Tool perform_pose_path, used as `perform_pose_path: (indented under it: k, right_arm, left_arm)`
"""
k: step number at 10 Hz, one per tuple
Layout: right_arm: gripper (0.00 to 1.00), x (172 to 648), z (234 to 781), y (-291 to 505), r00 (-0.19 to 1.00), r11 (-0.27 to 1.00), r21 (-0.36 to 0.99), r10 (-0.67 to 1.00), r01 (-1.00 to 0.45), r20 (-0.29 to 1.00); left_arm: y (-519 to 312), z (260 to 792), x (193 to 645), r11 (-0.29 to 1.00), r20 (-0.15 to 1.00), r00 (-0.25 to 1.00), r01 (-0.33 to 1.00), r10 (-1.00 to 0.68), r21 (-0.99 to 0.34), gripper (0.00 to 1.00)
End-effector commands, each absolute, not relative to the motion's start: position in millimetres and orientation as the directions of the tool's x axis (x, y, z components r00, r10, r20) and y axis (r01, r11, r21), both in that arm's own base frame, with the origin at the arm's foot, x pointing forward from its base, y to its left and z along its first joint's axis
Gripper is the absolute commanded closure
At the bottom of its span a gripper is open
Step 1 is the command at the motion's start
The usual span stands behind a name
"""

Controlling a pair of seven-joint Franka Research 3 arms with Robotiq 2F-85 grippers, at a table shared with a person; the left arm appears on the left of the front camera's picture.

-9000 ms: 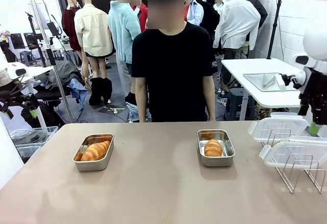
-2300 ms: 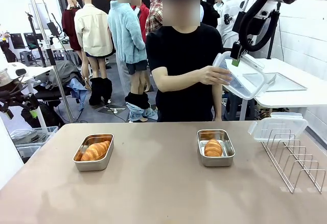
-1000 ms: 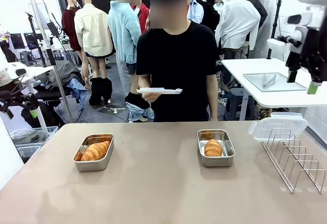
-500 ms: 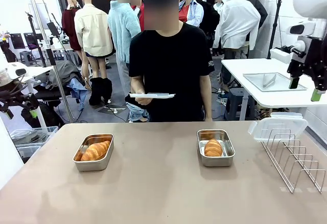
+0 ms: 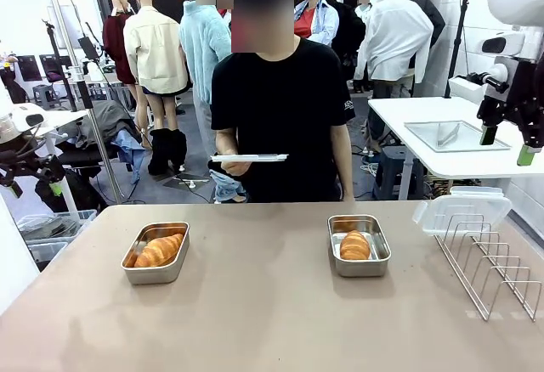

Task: Place the bread in airtight containers.
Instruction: Pick up one Airtight Container lid and hand it to the human.

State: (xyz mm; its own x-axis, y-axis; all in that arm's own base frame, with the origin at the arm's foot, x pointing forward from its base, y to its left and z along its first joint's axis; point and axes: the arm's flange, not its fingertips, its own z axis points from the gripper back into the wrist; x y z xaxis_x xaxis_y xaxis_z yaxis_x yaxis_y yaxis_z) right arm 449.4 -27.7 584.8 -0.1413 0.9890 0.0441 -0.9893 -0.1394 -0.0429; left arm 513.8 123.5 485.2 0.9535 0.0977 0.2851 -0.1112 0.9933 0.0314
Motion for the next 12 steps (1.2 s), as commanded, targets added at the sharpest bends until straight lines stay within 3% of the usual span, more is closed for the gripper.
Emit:
perform_pose_path:
  k: [1,12]
  right_arm:
    - [0.00,448.4,585.5,-26.8,-0.136,-0.135,-0.032,0.990,-0.990,0.042]
    - [0.00,448.4,585.5,-26.8,-0.136,-0.135,-0.032,0.990,-0.990,0.042]
  left_arm:
    - [123.2,486.6,513.5,0.992,0.287,0.952,-0.120,0.104,0.040,0.08]
    - [123.2,486.6,513.5,0.992,0.287,0.952,-0.120,0.104,0.040,0.08]
